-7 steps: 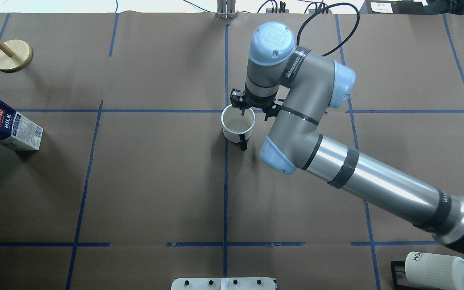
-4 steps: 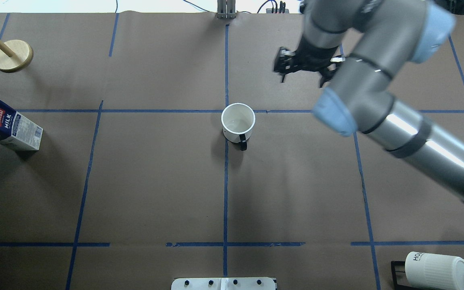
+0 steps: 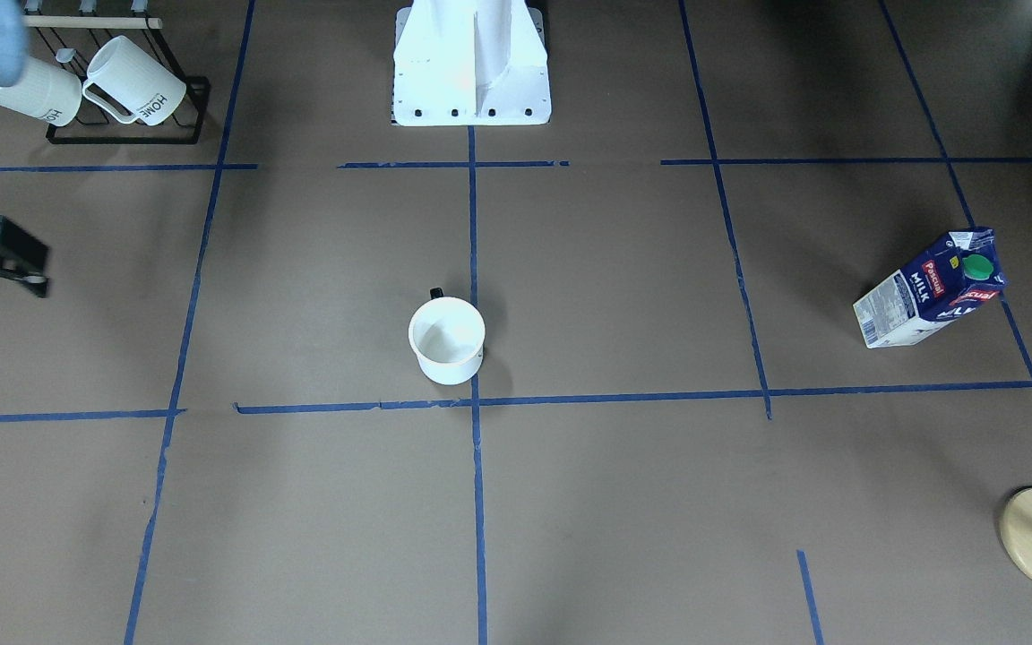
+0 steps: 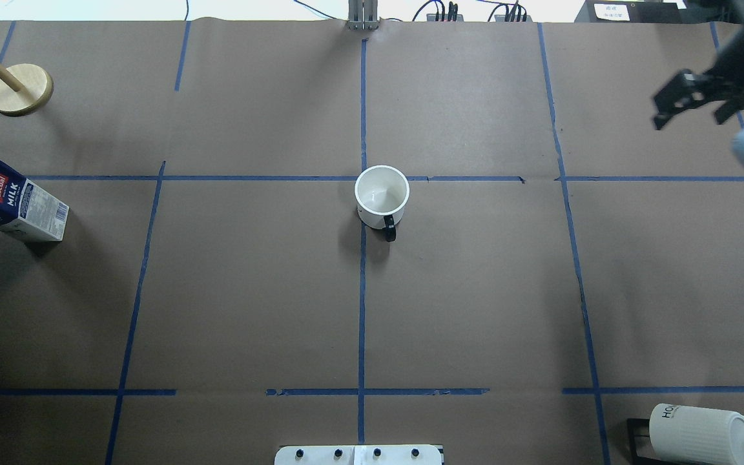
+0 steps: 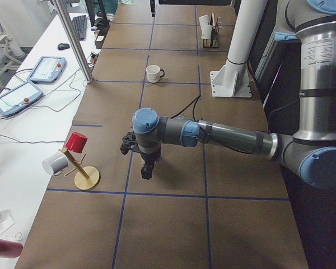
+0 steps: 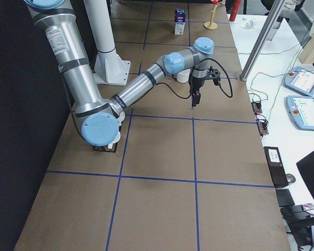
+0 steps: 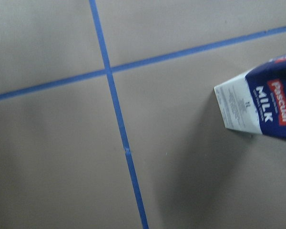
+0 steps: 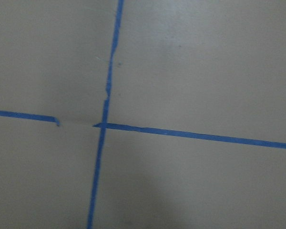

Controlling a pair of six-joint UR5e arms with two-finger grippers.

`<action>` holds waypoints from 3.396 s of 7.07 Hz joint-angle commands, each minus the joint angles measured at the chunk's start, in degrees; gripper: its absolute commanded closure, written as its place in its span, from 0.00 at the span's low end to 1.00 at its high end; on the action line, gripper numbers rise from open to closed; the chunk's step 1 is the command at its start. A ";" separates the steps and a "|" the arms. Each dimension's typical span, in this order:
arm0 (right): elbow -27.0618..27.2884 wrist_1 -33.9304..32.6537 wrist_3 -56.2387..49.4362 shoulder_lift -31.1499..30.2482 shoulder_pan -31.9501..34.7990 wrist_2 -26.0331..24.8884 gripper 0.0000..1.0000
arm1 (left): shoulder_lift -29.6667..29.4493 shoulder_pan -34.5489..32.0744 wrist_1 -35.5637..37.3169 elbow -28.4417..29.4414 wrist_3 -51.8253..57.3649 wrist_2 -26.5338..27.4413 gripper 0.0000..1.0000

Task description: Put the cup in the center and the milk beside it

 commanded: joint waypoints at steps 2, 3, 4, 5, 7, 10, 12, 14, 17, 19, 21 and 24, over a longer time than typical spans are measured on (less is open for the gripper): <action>0.28 0.53 -27.46 -17.36 14.30 4.63 0.00 | -2.11 -0.04 -0.76 0.54 0.35 -0.44 0.00; -0.07 3.75 -30.31 -22.54 15.81 4.55 0.00 | -2.46 -0.04 -0.76 -0.08 0.27 -0.44 0.00; -0.85 9.35 -30.07 -28.25 16.96 4.29 0.00 | -2.46 0.05 -1.89 -1.04 -0.08 -0.44 0.00; -2.51 12.11 -29.81 -30.91 19.32 4.20 0.00 | -2.55 0.05 -2.60 -0.97 -0.26 -0.35 0.00; -1.92 12.48 -26.14 -30.51 19.96 4.11 0.00 | -5.43 0.14 -2.61 -1.23 -11.34 -0.44 0.00; -2.27 12.40 -26.03 -30.15 19.96 4.19 0.00 | -6.24 6.88 -2.70 -6.06 -24.85 0.27 0.00; -2.27 12.40 -26.03 -30.33 19.96 4.28 0.00 | -6.24 12.85 -8.03 -6.24 -34.84 2.36 0.00; -2.27 12.40 -26.03 -30.33 19.96 4.28 0.00 | -6.15 16.74 -8.85 -5.27 -35.95 5.36 0.00; -2.36 12.40 -26.20 -30.41 19.96 4.28 0.00 | -6.15 19.02 -8.94 -2.47 -35.33 5.63 0.00; -2.36 12.40 -26.20 -30.41 19.96 4.28 0.00 | -6.24 20.86 -9.11 -1.50 -35.33 8.52 0.00; -2.36 12.40 -26.20 -30.41 19.96 4.28 0.00 | -6.24 21.41 -13.38 1.13 -35.59 8.70 0.16; -2.36 12.40 -26.20 -30.33 19.96 4.37 0.00 | -8.25 21.32 -13.51 0.71 -36.03 8.62 0.60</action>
